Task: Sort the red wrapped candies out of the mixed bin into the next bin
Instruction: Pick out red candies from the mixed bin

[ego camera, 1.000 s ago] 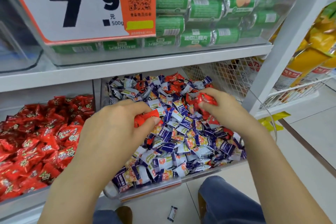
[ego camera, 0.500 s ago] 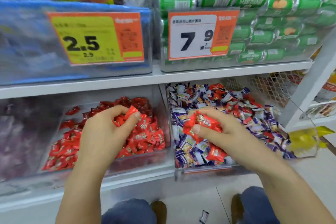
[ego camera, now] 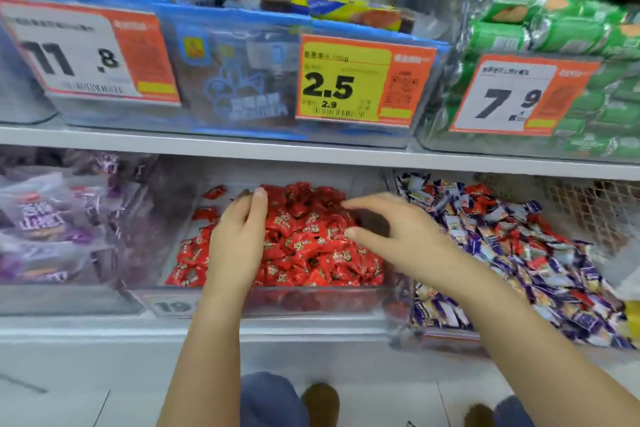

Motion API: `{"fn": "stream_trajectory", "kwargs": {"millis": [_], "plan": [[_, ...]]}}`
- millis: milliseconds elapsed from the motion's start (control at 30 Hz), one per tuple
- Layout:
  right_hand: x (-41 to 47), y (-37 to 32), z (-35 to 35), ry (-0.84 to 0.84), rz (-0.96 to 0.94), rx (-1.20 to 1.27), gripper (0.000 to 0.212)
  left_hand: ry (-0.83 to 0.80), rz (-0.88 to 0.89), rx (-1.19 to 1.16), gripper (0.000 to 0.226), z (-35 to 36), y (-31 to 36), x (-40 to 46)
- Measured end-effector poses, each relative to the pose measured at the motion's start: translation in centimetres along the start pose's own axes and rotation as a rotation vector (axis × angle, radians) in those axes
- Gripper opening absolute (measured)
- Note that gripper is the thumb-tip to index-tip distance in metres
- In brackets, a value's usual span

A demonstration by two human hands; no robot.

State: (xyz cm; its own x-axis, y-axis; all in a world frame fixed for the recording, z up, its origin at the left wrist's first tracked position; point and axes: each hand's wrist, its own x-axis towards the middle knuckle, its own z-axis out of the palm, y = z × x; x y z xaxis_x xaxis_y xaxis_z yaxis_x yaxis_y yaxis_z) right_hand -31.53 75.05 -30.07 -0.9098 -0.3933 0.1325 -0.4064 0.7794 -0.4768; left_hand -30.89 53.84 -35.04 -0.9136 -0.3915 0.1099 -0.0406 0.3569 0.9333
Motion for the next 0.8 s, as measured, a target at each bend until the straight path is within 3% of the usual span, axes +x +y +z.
{"fn": "stream_trajectory", "kwargs": {"millis": [133, 267, 400, 467, 533, 633, 700, 800], "plan": [[-6.6, 4.3, -2.8, 0.239, 0.117, 0.119, 0.017, -0.003, 0.106, 0.182, 0.036, 0.4, -0.2, -0.1], [-12.3, 10.4, -5.5, 0.486, 0.345, 0.126, 0.021, 0.040, 0.269, 0.248, 0.026, 2.2, 1.9, -1.3], [-15.6, 15.0, -8.4, 0.729, 0.561, -0.032, 0.013, -0.118, 0.377, 0.188, 0.022, 5.9, 6.0, -4.6], [-17.0, 16.7, -9.7, 0.810, 0.644, -0.155, 0.020, -0.213, 0.485, 0.225, 0.027, 8.7, 8.2, -6.4], [-18.1, 18.3, -10.3, 0.822, 0.703, -0.208, 0.020, -0.337, 0.606, 0.318, 0.025, 11.8, 10.3, -8.0], [-19.0, 19.8, -9.8, 0.695, 0.833, -0.128, 0.031, -0.534, 0.704, 0.513, 0.032, 17.2, 12.2, -8.3], [-18.8, 20.5, -9.4, 0.601, 0.871, -0.082, 0.038, -0.605, 0.682, 0.614, 0.040, 21.5, 12.7, -6.9], [-18.3, 21.4, -9.5, 0.594, 0.847, -0.084, 0.035, -0.699, 0.613, 0.719, 0.051, 28.2, 12.5, -3.6]]}}
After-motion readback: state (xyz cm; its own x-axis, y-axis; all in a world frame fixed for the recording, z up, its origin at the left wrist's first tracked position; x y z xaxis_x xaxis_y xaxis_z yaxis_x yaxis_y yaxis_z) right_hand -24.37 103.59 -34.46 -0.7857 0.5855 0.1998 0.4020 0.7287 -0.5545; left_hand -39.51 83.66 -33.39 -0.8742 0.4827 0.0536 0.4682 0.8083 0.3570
